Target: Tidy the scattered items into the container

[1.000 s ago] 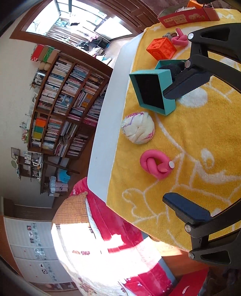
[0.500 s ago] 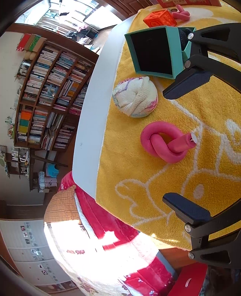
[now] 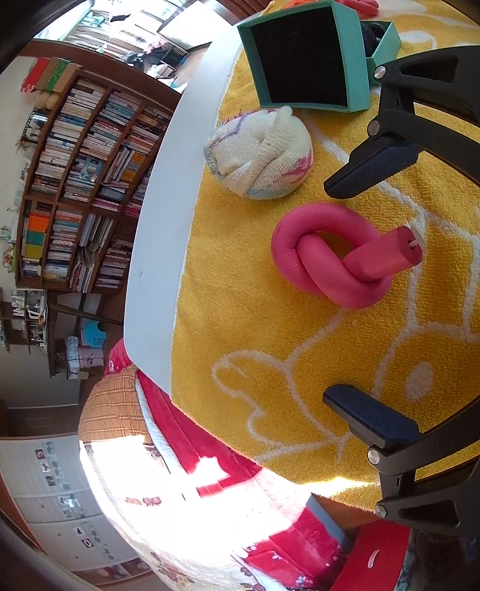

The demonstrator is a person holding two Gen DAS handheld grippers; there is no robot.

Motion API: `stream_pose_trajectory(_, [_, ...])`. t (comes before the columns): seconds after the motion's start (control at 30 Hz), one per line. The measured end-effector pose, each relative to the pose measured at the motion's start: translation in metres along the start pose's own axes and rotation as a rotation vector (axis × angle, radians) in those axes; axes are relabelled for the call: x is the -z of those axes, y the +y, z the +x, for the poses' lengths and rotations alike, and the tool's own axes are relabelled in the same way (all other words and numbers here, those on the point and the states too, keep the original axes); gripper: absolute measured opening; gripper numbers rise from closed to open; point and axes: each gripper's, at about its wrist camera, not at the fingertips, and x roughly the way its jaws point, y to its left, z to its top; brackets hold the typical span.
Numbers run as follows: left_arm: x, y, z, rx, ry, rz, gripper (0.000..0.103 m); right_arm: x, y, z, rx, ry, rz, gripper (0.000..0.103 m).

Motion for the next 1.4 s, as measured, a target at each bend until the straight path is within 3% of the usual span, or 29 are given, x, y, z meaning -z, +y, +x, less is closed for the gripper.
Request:
stream_pose_trajectory(0.13, [0.0, -0.01, 0.004, -0.05, 0.018, 0.045, 0.102, -0.001, 0.006, 0.009, -0.007, 0.017, -0.008, 0.083])
stream_pose_trajectory(0.43, [0.001, -0.008, 0.004, -0.042, 0.017, 0.036, 0.102, 0.001, 0.009, 0.022, -0.002, 0.051, -0.009, 0.083])
stream_pose_trajectory(0.53, [0.001, -0.002, 0.0, 0.012, -0.005, 0.009, 0.101, 0.002, 0.003, 0.027, 0.007, 0.069, 0.008, 0.083])
stream_pose_trajectory(0.67, [0.0, -0.004, -0.007, 0.031, -0.037, 0.027, 0.057, 0.002, -0.007, 0.031, 0.02, 0.085, 0.052, 0.083])
stream_pose_trajectory(0.77, [0.0, -0.015, -0.007, 0.033, -0.04, 0.089, 0.049, -0.002, -0.01, 0.033, 0.027, 0.085, 0.058, 0.083])
stream_pose_trajectory(0.93, [0.002, -0.024, -0.013, 0.036, -0.064, 0.137, 0.049, -0.004, -0.006, 0.036, 0.032, 0.078, 0.028, 0.083])
stream_pose_trajectory(1.23, [-0.006, -0.007, -0.028, 0.087, -0.091, 0.043, 0.049, -0.023, -0.02, 0.058, 0.017, 0.088, 0.108, 0.082])
stream_pose_trajectory(1.4, [-0.003, -0.008, -0.029, 0.092, -0.085, 0.043, 0.049, -0.038, -0.024, 0.092, -0.008, 0.144, 0.162, 0.082])
